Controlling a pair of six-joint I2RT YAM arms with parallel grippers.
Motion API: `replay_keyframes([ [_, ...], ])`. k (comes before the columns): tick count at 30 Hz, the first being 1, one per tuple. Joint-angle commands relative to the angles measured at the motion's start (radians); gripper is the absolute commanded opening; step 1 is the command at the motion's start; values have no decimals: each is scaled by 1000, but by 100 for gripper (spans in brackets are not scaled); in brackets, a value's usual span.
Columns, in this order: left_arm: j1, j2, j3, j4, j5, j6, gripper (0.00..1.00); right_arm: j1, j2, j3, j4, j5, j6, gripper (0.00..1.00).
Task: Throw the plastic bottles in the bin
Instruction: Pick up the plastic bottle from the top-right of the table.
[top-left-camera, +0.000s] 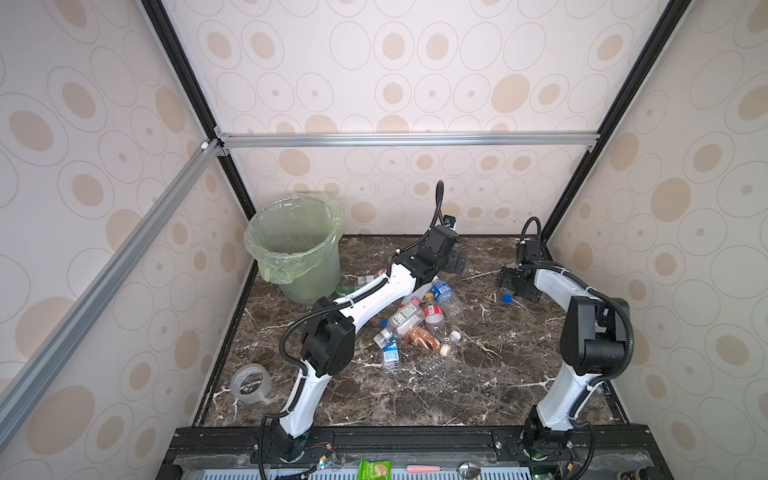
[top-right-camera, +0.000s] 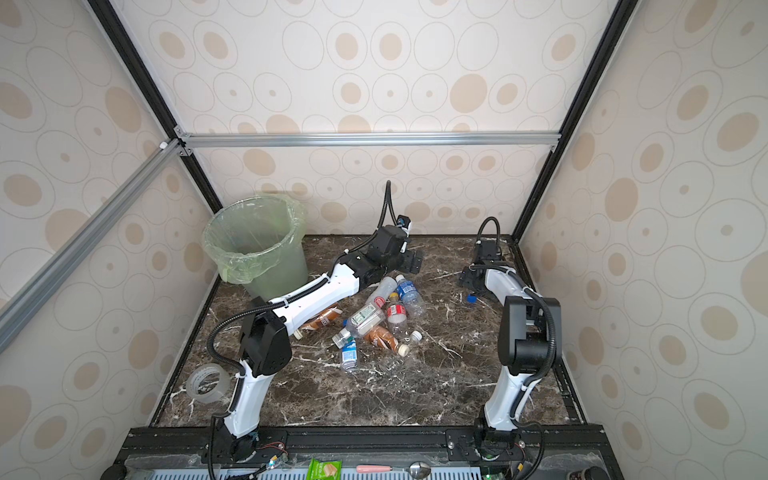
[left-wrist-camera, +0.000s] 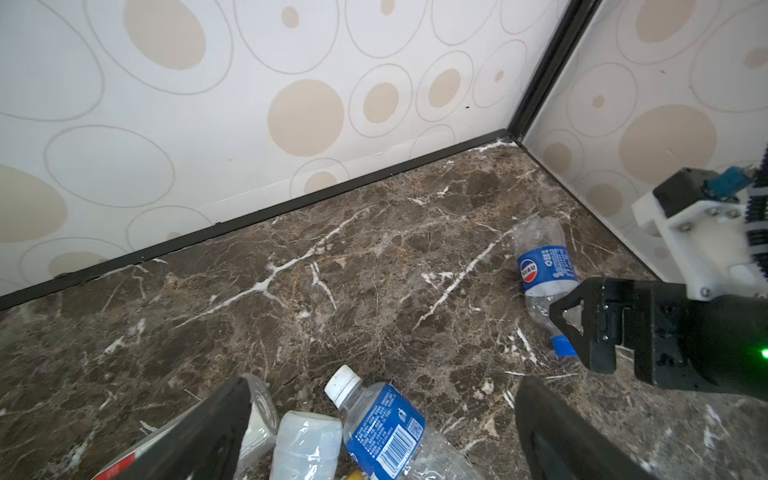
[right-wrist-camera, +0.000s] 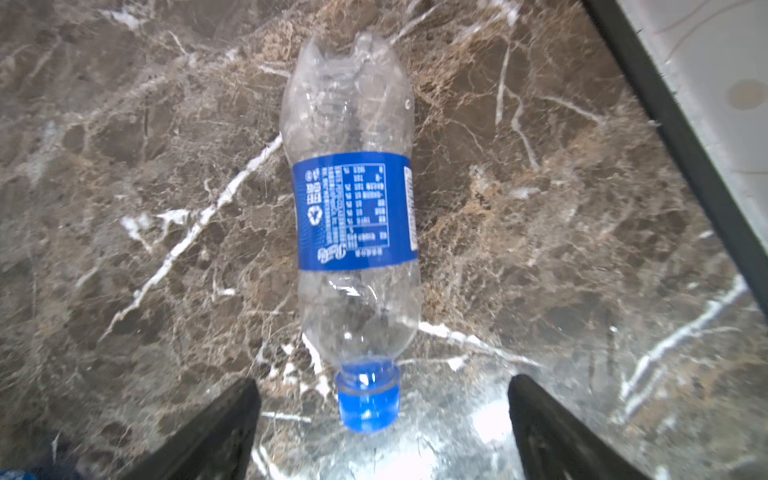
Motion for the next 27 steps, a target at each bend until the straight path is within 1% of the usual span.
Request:
replay_keyframes([
  [1, -11, -32, -17, 22, -26, 22, 99, -2, 37, 38, -2, -26, -12, 95],
  [5, -12, -31, -25, 33, -12, 27, 99, -3, 93, 75, -4, -43, -33, 89],
  [8, -13, -23, -24, 22, -5, 26, 99, -4, 114, 95, -8, -48, -44, 77],
  [11, -12, -18, -21, 13, 2, 24, 99, -3, 135, 106, -5, -43, -50, 70],
  [13, -10, -18, -18, 10, 17, 20, 99, -3, 154, 118, -13, -42, -53, 69],
  [16, -9, -18, -14, 6, 42, 11, 99, -4, 176, 128, -21, -44, -59, 63],
  [19, -9, -17, -13, -2, 45, 6, 99, -5, 185, 142, -33, -33, -64, 60],
  [21, -6, -17, -10, -10, 50, 4, 99, -6, 192, 157, -55, -39, -71, 55],
  [23, -1, -17, -8, -13, 61, 1, 99, -6, 190, 158, -55, -43, -72, 53],
  [25, 3, -21, -8, -13, 71, -7, 99, -6, 182, 153, -55, -55, -71, 47],
  [27, 9, -24, -8, -15, 79, -18, 99, -7, 162, 139, -53, -76, -61, 47],
])
